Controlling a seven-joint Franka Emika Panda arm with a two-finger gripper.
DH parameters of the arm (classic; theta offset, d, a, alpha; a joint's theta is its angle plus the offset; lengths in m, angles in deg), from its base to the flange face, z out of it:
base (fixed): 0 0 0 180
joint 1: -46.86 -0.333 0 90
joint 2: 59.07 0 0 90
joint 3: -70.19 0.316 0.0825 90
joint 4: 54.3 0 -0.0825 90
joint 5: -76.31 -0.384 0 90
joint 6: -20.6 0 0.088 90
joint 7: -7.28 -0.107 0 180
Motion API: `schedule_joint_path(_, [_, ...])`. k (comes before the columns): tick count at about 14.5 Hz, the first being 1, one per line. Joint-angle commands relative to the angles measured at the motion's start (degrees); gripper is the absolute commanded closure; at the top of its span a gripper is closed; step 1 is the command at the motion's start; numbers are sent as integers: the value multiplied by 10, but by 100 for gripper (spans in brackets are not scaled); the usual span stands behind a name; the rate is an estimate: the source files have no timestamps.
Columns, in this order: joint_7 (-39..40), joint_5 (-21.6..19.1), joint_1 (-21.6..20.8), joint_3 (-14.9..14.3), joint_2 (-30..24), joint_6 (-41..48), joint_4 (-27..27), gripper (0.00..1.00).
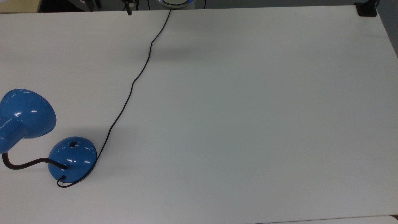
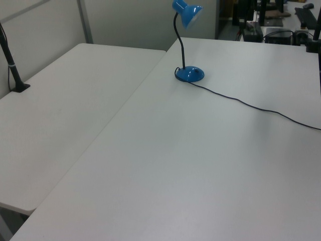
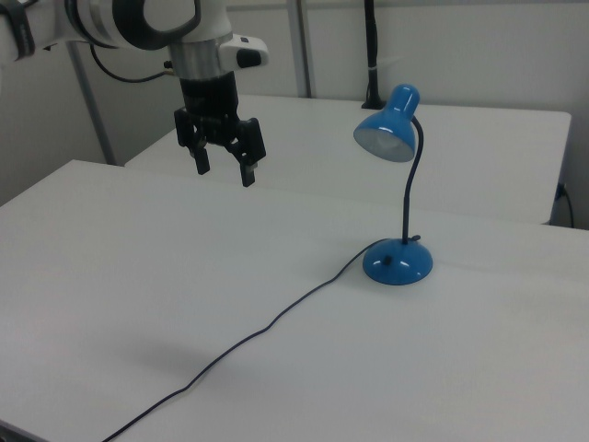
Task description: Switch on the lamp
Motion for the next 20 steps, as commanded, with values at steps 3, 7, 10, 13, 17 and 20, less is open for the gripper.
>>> schedule_joint_path(3, [8, -11, -8, -2, 2, -6, -3, 0])
schedule_joint_path(7, [12, -11, -8, -1, 3, -6, -3, 0])
schedule_joint_path(10, [27, -7, -6, -2, 5, -9, -3, 0])
schedule_joint_path(13, [50, -4, -4, -2, 7, -10, -3, 0])
schedule_joint_path(17, [72, -5, -2, -6, 6, -6, -3, 13])
schedule_joint_path(20, [90, -11, -1, -6, 7, -4, -3, 86])
